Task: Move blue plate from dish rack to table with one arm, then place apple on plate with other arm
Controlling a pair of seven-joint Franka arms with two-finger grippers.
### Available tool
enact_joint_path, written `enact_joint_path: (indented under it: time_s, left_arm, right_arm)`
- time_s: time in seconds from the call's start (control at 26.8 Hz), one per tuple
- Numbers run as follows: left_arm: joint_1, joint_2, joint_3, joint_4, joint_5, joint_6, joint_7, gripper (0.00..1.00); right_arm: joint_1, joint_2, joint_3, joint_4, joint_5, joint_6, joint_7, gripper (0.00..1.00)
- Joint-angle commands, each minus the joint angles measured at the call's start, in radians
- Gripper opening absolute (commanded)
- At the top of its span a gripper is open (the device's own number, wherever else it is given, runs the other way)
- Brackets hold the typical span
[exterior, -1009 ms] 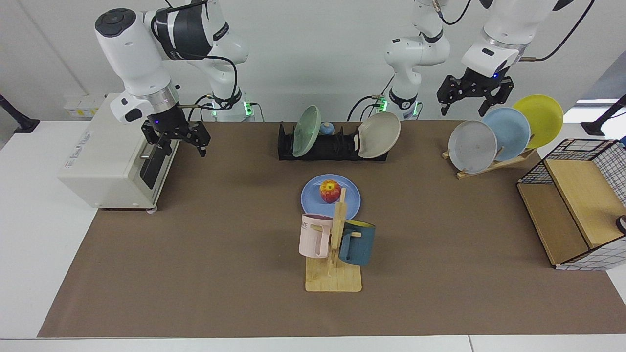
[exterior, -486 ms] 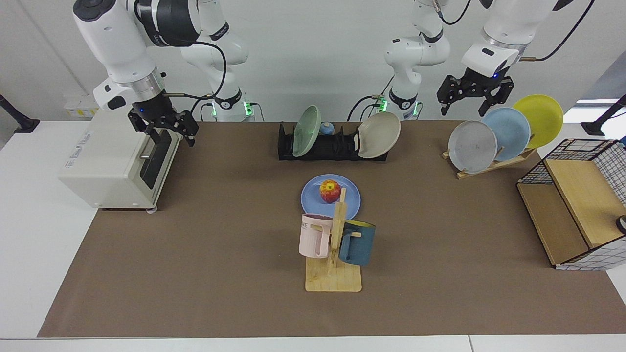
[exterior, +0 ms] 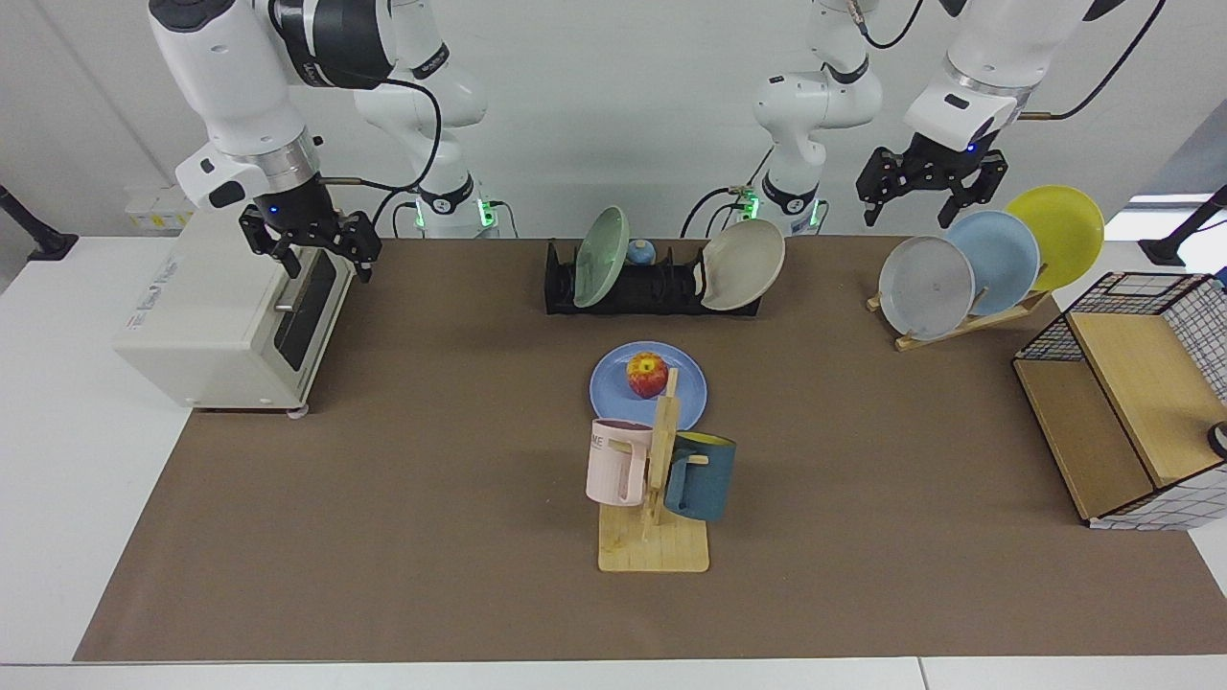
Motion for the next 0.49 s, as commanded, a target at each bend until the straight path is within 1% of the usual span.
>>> enact_joint_path:
  time_s: [0.0,0.3,0.45]
  left_arm:
    - [0.004,-0.022,0.001,-0.022,-0.002,-0.002,-0.008,1.0]
    - [0.004,-0.022,0.001,-0.022,-0.002,-0.002,-0.008,1.0]
    - [0.004,-0.022,0.001,-0.022,-0.002,-0.003,-0.008,1.0]
  right_arm:
    - [-0.015,-0.01,0.004,0.005,-0.005,-0.006,-0.034,1.0]
    - [-0.014,-0.01,0.004,0.005,-0.006,-0.007,-0.039,1.0]
    - [-0.009,-0.01,0.006,0.005,-0.006,-0.006,-0.08,1.0]
